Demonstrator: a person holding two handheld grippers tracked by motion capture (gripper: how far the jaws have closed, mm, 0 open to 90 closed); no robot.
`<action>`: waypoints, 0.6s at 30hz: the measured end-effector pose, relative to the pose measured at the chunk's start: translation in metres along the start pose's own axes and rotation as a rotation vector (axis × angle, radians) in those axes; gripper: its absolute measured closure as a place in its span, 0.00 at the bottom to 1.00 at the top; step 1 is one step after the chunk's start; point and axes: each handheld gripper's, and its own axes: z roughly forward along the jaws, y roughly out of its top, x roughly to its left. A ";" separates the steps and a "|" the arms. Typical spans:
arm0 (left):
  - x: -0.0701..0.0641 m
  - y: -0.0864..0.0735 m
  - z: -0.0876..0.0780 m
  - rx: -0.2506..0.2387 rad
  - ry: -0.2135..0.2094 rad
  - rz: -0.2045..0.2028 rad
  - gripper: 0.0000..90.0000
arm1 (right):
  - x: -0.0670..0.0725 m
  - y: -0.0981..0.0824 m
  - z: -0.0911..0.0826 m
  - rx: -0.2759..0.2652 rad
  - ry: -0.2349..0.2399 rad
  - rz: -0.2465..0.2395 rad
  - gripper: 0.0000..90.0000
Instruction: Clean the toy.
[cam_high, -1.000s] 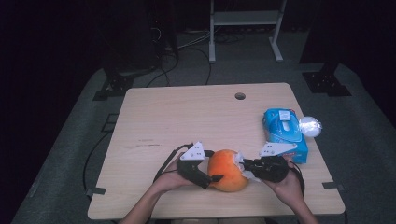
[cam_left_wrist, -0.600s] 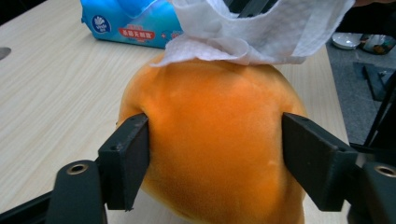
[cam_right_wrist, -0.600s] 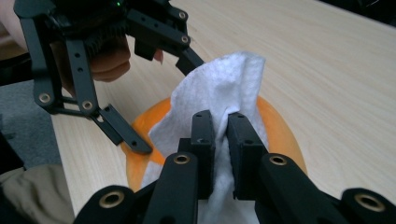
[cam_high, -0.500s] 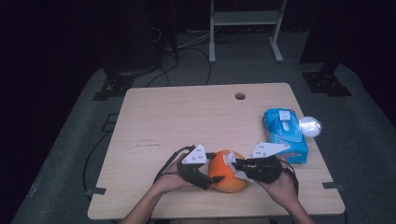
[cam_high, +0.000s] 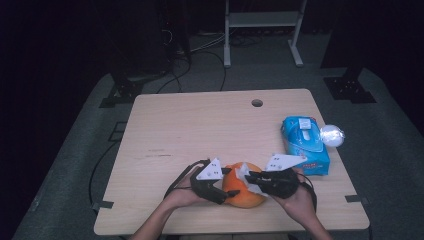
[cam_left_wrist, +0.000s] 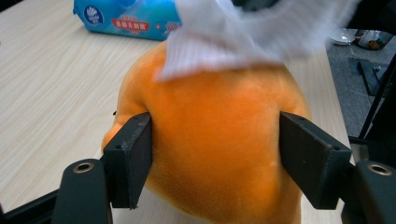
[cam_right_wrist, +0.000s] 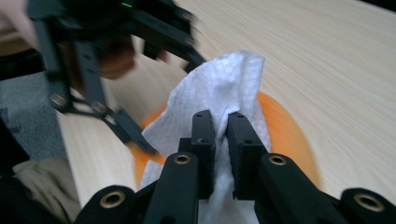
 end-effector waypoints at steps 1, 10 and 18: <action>0.002 0.000 -0.001 0.000 -0.007 -0.010 0.29 | -0.005 -0.004 -0.001 0.000 -0.001 0.020 0.90; -0.002 0.007 0.004 -0.015 0.027 0.025 0.21 | 0.009 0.000 0.017 -0.014 0.029 -0.029 0.89; 0.015 -0.007 -0.004 -0.012 -0.001 -0.080 0.22 | -0.011 -0.018 0.003 -0.005 -0.011 0.047 0.89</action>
